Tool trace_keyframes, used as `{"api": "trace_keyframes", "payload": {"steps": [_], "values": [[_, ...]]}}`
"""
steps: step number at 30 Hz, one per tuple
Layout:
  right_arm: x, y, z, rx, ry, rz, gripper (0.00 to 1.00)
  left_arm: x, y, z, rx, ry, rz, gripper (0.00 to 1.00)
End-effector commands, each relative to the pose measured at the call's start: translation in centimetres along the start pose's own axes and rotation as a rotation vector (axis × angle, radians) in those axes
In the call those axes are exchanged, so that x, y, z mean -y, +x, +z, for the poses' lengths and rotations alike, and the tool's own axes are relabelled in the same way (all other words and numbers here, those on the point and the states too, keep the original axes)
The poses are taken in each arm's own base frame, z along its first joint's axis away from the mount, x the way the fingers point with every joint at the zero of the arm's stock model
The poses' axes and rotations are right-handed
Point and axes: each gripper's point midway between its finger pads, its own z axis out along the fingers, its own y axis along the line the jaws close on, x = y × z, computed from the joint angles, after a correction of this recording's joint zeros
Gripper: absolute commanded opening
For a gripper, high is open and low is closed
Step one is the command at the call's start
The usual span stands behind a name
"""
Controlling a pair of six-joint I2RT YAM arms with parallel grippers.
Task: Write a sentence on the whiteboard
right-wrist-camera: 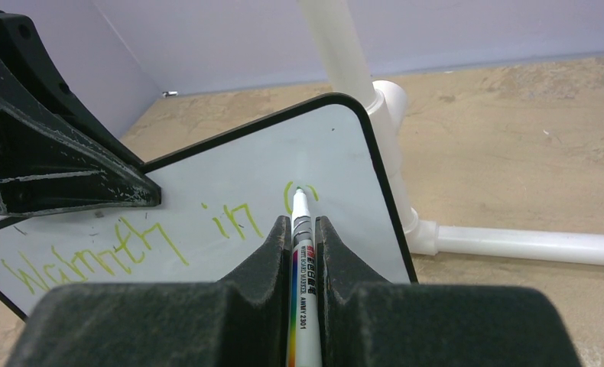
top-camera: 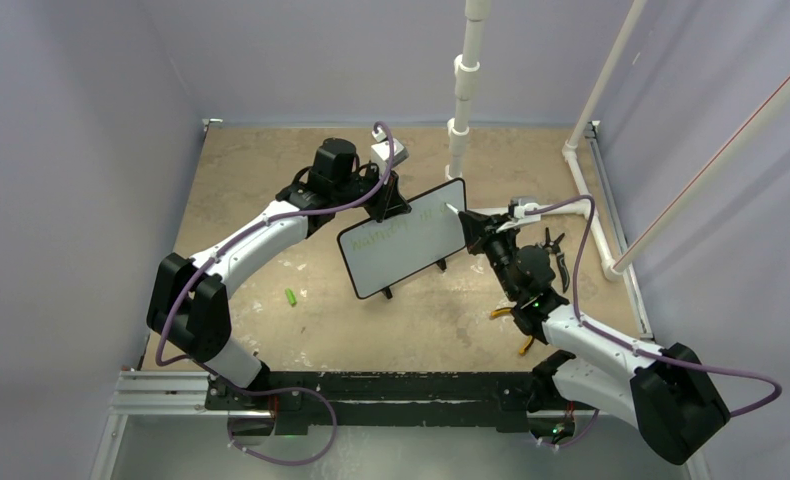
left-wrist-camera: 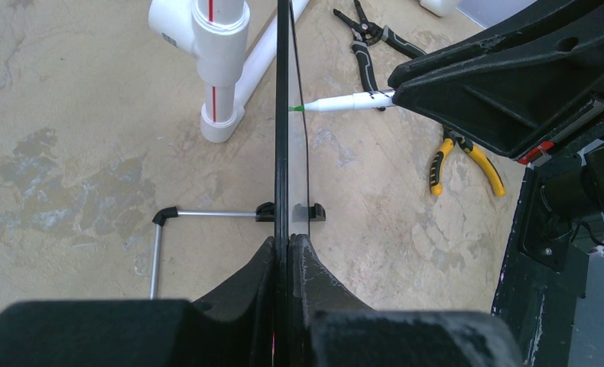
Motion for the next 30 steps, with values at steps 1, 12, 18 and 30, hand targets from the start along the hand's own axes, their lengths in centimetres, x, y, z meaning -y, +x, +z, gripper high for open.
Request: {"api": "trace_keyframes", "payload": {"steps": [1, 12, 18, 30], "values": [[0.0, -1.9, 0.8, 0.06, 0.021, 0.003, 0.0, 1.0, 0.3, 0.3, -0.002, 0.048, 0.013, 0.0], [1.4, 1.4, 0.1, -0.04, 0.079, 0.045, 0.0, 0.9, 0.3, 0.3, -0.004, 0.047, 0.012, 0.0], [1.8, 2.2, -0.3, -0.064, 0.097, 0.057, 0.0, 0.9, 0.4, 0.4, -0.006, 0.049, 0.01, 0.0], [2.3, 2.4, 0.1, -0.075, 0.13, 0.047, 0.0, 0.9, 0.5, 0.4, -0.008, 0.047, 0.01, 0.0]]}}
